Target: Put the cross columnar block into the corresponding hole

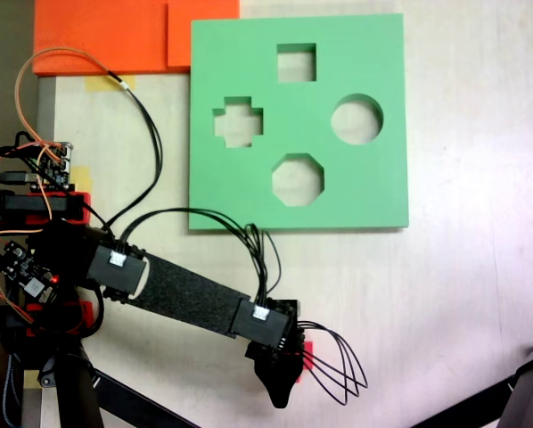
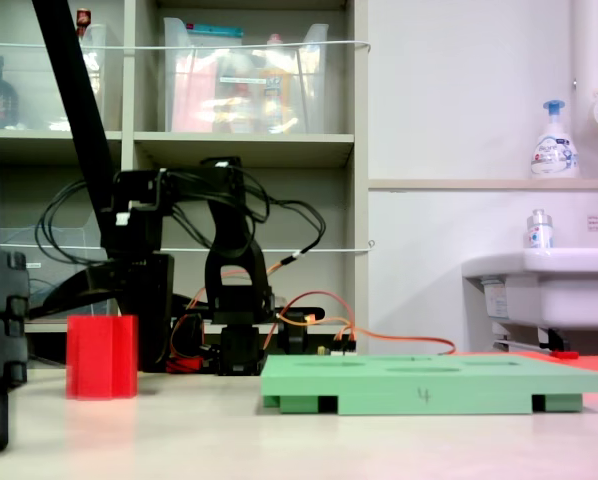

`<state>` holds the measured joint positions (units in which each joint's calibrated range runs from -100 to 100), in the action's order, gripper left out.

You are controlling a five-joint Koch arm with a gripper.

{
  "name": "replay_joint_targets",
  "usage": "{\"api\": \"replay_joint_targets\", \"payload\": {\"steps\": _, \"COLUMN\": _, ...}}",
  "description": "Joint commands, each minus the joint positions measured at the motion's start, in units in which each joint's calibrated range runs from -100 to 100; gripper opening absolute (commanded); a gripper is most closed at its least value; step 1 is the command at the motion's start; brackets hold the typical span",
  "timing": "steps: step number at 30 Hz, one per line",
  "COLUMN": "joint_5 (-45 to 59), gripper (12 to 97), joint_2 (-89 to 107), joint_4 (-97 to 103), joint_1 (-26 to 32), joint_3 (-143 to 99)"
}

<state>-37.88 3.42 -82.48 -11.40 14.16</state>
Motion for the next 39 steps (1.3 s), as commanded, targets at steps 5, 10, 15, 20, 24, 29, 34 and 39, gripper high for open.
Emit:
{"api": "replay_joint_targets", "payload": {"steps": 5, "joint_5": 0.39, "gripper": 88.3, "joint_2": -0.49, "joint_4": 0.0, "joint_1": -0.54, "joint_3": 3.09}}
{"api": "replay_joint_targets", "payload": {"steps": 10, "joint_5": 0.34, "gripper": 67.9, "joint_2": -0.49, "joint_4": 0.0, "joint_1": -0.88, "joint_3": 2.39}}
{"api": "replay_joint_targets", "payload": {"steps": 15, "joint_5": 0.34, "gripper": 46.6, "joint_2": -0.49, "joint_4": -0.19, "joint_1": -1.12, "joint_3": 0.4}}
{"api": "replay_joint_targets", "payload": {"steps": 20, "joint_5": 0.29, "gripper": 39.5, "joint_2": -0.21, "joint_4": -2.41, "joint_1": -1.27, "joint_3": -2.0}}
{"api": "replay_joint_targets", "payload": {"steps": 24, "joint_5": -0.78, "gripper": 38.5, "joint_2": 0.35, "joint_4": -5.58, "joint_1": -1.37, "joint_3": -2.89}}
{"api": "replay_joint_targets", "payload": {"steps": 29, "joint_5": -1.07, "gripper": 38.4, "joint_2": 2.03, "joint_4": -9.53, "joint_1": -1.47, "joint_3": -2.89}}
{"api": "replay_joint_targets", "payload": {"steps": 34, "joint_5": -1.66, "gripper": 38.5, "joint_2": 6.78, "joint_4": -15.6, "joint_1": -1.17, "joint_3": -2.89}}
{"api": "replay_joint_targets", "payload": {"steps": 39, "joint_5": -3.03, "gripper": 38.4, "joint_2": 14.74, "joint_4": -17.52, "joint_1": 0.2, "joint_3": -2.89}}
